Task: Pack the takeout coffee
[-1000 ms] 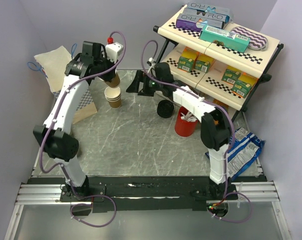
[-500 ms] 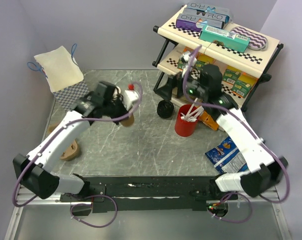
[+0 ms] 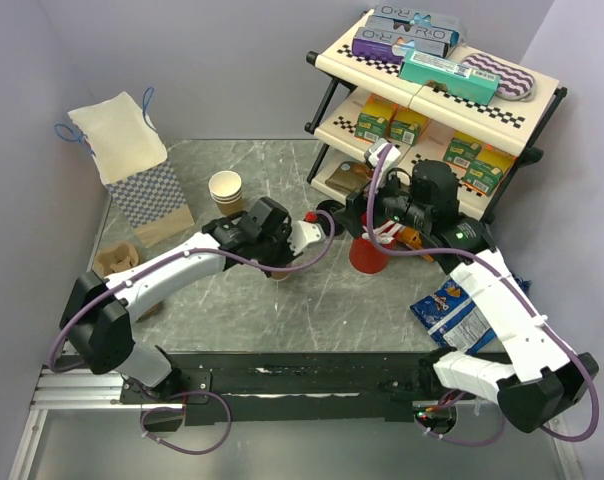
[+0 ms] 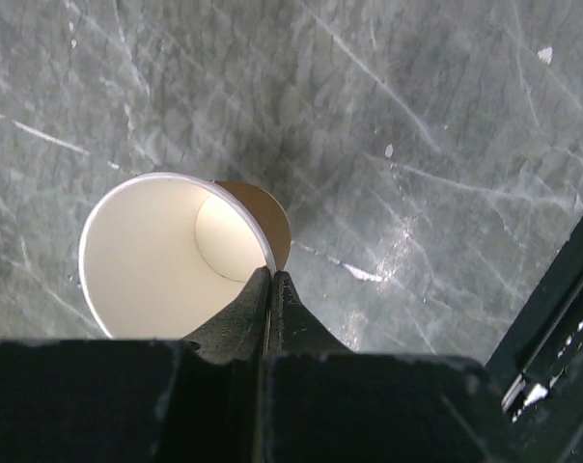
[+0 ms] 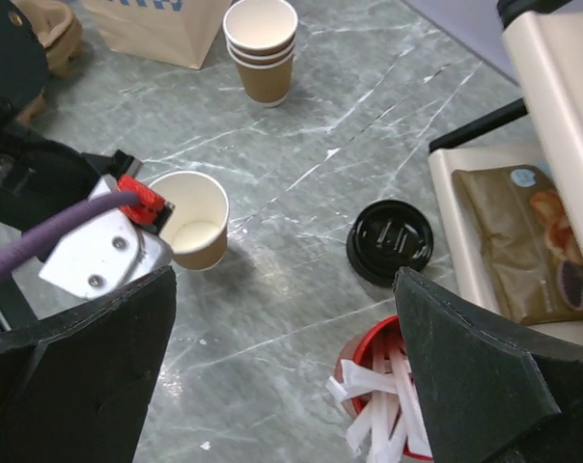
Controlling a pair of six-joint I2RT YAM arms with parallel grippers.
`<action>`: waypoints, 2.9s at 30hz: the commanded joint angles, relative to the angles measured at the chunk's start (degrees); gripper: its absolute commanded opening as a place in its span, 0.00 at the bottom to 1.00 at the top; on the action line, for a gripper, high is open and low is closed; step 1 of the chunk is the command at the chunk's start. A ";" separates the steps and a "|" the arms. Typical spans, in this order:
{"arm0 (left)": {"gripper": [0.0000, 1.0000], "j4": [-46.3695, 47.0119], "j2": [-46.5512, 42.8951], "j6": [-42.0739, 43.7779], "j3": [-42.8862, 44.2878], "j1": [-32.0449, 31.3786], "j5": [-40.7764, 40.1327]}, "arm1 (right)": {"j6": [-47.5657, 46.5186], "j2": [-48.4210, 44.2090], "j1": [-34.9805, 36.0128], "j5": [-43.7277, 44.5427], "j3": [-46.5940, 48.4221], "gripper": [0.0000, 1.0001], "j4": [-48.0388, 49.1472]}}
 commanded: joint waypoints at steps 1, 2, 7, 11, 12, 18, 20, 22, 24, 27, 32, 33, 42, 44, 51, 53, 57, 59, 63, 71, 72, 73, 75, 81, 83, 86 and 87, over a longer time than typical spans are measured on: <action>0.01 4.83 0.55 -2.31 -0.55 -1.61 -2.99 | -3.05 -3.34 -0.32 1.32 -0.80 1.00 0.72; 0.01 4.92 0.90 -2.49 -0.55 -1.69 -2.99 | -3.22 -3.34 -0.41 1.40 -0.98 1.00 0.81; 0.02 5.01 2.22 -3.02 -1.43 -1.78 -2.20 | -2.78 -3.52 -0.85 1.41 -1.16 1.00 0.63; 0.02 5.71 2.66 -3.55 -2.39 -1.87 -2.02 | -3.13 -3.52 -0.94 1.58 -1.16 1.00 0.63; 0.02 5.97 2.66 -3.37 -2.83 -1.78 -2.20 | -3.22 -3.52 -1.02 1.67 -1.24 1.00 0.63; 0.09 5.71 3.10 -3.55 -2.92 -1.78 -2.20 | -4.10 -3.26 -1.02 1.32 -1.86 1.00 0.81; 0.13 5.45 3.01 -3.63 -2.92 -1.78 -1.68 | -4.98 -2.73 -1.02 1.49 -1.51 1.00 0.90; 0.23 5.27 2.75 -3.63 -3.10 -1.78 -1.41 | -6.73 -1.68 -1.02 2.19 -1.07 1.00 1.07; 0.34 5.01 2.39 -3.98 -3.01 -1.78 -0.97 | -8.14 0.25 -1.02 3.33 0.33 1.00 1.25; 0.47 5.44 1.08 -5.56 -2.57 -1.78 -1.59 | -9.28 5.77 -0.94 5.70 5.33 0.96 -1.11; 0.62 4.30 -4.28 -8.37 -1.17 1.27 -0.36 | -10.78 18.76 -0.50 8.34 19.10 0.86 -8.30; 0.64 4.13 -5.42 -10.47 -1.43 2.95 1.30 | -10.70 20.72 0.03 8.78 21.41 0.82 -9.37; 0.72 7.37 -20.98 -20.68 -7.58 18.25 5.71 | -8.33 38.83 7.15 13.62 36.71 0.68 -22.37; 0.73 8.87 -23.09 -24.19 -9.15 21.58 7.46 | -8.67 41.90 7.32 13.88 37.60 0.61 -23.27; 0.73 10.19 -25.81 -25.69 -10.48 29.33 9.31 | -10.08 50.62 8.03 14.32 42.78 0.53 -28.54; 0.73 10.63 -26.08 -26.31 -10.83 30.47 10.54 | -10.69 53.16 8.29 15.29 44.10 0.52 -29.42; 0.73 10.54 -26.43 -26.66 -11.01 31.53 11.51 | -11.22 56.16 8.56 17.66 44.81 0.52 -29.60; 0.73 10.63 -26.44 -26.66 -11.01 31.70 11.68 | -11.66 57.04 8.64 19.06 44.63 0.52 -29.34; 0.74 11.42 -26.26 -27.28 -11.45 32.32 12.30 | -12.28 58.35 8.73 20.82 43.67 0.52 -28.72; 0.74 11.60 -26.08 -27.81 -11.62 33.29 13.44 | -13.42 60.99 8.56 21.79 44.81 0.52 -27.93; 0.74 11.51 -26.00 -27.72 -11.71 33.29 13.44 | -13.59 61.25 8.56 21.88 45.07 0.52 -27.93; 0.73 11.51 -26.00 -27.63 -11.71 33.37 13.36 | -13.59 61.52 8.64 22.06 45.16 0.52 -27.93; 0.74 11.60 -26.00 -27.63 -11.89 33.37 13.36 | -13.68 61.87 8.47 22.14 44.90 0.52 -28.11; 0.74 11.78 -25.56 -27.89 -12.15 33.90 13.97 | -13.68 63.28 8.12 22.76 45.07 0.53 -27.93; 0.74 11.77 -25.56 -27.89 -12.15 33.99 14.06 | -13.94 63.63 8.12 22.85 45.42 0.53 -27.67; 0.74 11.95 -25.47 -28.16 -12.24 34.25 14.50 | -14.03 64.16 7.85 22.85 46.21 0.52 -27.67; 0.74 12.04 -25.29 -28.33 -12.33 34.34 14.50 | -14.03 64.16 7.77 22.76 46.22 0.52 -27.75</action>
